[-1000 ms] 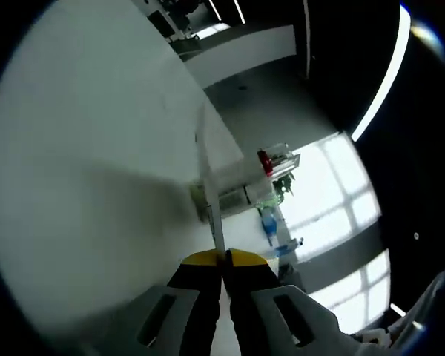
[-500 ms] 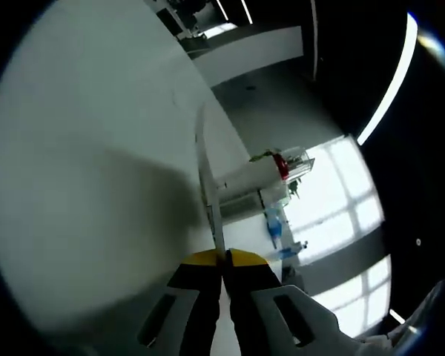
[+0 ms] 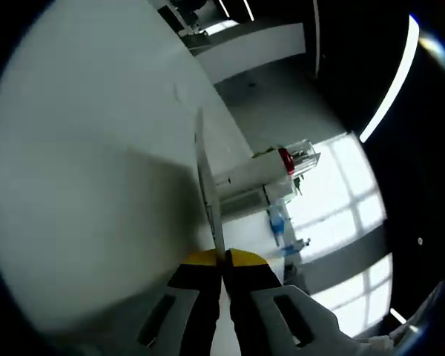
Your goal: Arrange the skincare products in the storage area until every visible bottle or jar stands upright without overlapping.
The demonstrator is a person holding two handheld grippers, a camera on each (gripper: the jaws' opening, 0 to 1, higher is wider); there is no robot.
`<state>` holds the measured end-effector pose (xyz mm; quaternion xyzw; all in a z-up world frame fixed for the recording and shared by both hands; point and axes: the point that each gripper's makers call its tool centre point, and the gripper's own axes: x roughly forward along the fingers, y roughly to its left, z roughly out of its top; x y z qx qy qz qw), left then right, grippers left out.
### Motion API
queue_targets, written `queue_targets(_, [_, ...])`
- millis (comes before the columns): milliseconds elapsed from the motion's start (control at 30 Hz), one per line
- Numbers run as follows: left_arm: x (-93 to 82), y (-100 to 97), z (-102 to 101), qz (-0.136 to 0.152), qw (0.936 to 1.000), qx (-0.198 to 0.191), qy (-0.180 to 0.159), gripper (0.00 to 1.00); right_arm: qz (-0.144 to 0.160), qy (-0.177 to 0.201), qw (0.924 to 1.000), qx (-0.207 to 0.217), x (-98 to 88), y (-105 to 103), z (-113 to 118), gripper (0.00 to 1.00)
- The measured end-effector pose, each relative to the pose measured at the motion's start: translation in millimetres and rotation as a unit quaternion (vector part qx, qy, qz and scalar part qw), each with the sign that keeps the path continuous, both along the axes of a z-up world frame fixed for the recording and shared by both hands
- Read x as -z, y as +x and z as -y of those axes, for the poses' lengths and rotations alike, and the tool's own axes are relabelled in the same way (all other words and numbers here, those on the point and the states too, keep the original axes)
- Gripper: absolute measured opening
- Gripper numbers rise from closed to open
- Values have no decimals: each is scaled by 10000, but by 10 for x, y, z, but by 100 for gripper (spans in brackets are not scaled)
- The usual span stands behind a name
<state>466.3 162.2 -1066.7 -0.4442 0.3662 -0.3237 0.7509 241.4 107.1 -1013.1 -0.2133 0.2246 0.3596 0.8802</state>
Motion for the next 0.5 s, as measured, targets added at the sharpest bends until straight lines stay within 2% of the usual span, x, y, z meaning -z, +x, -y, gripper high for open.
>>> queue_targets(333, [46, 38, 24, -54, 10000, -29, 14, 0, -10, -45, 10000, -14, 18, -6, 3, 48])
queue_targets(433, [116, 67, 24, -139, 9998, -50, 109, 0, -25, -70, 10000, -26, 28, -12, 3, 48])
queue_targets(500, [173, 94, 15, -353, 9992, -119, 151, 0, -38, -84, 9999, -42, 39, -17, -1, 48])
